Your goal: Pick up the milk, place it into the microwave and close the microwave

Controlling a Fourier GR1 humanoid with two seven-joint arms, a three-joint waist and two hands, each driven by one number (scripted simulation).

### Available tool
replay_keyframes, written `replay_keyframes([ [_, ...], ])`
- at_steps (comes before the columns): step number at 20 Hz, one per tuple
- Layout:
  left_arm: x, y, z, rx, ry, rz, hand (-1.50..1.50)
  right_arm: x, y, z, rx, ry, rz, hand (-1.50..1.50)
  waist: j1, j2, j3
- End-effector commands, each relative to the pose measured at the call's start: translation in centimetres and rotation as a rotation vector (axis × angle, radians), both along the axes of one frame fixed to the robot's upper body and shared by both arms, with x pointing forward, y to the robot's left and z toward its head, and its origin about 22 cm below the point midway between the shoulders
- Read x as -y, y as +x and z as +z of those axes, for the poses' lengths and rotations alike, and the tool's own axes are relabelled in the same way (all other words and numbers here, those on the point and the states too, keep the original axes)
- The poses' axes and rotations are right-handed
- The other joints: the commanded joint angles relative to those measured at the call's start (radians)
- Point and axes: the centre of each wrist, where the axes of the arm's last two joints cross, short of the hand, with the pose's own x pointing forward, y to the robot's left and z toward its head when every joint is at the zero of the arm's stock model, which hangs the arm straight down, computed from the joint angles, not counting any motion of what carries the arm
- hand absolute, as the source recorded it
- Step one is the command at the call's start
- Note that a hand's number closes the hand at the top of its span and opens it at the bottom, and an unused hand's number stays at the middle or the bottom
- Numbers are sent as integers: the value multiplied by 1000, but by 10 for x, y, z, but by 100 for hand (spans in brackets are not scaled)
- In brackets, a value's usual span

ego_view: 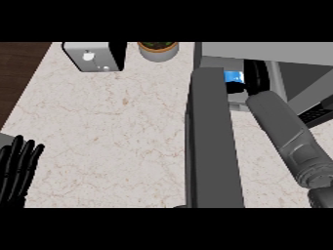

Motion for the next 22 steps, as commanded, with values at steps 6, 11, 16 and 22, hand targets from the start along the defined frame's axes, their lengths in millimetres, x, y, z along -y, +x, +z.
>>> replay_keyframes([
  [6, 6, -8, -6, -2, -1, -4, -150, -12, -4, -8, 56, 62, -91, -150, -11, -6, -1],
  [11, 5, -14, 0, -20, 29, -6, -150, 8, 5, 10, 75, 70, -102, -150, -11, -6, -1],
  [16, 9, -9, -6, -7, 24, 14, -150, 28, 0, 4, 108, 74, -128, -150, -32, -11, -1],
  [22, 15, -13, 1, -24, 6, 2, -150, 57, 0, 14, 132, 93, -128, -150, -29, -11, 0],
])
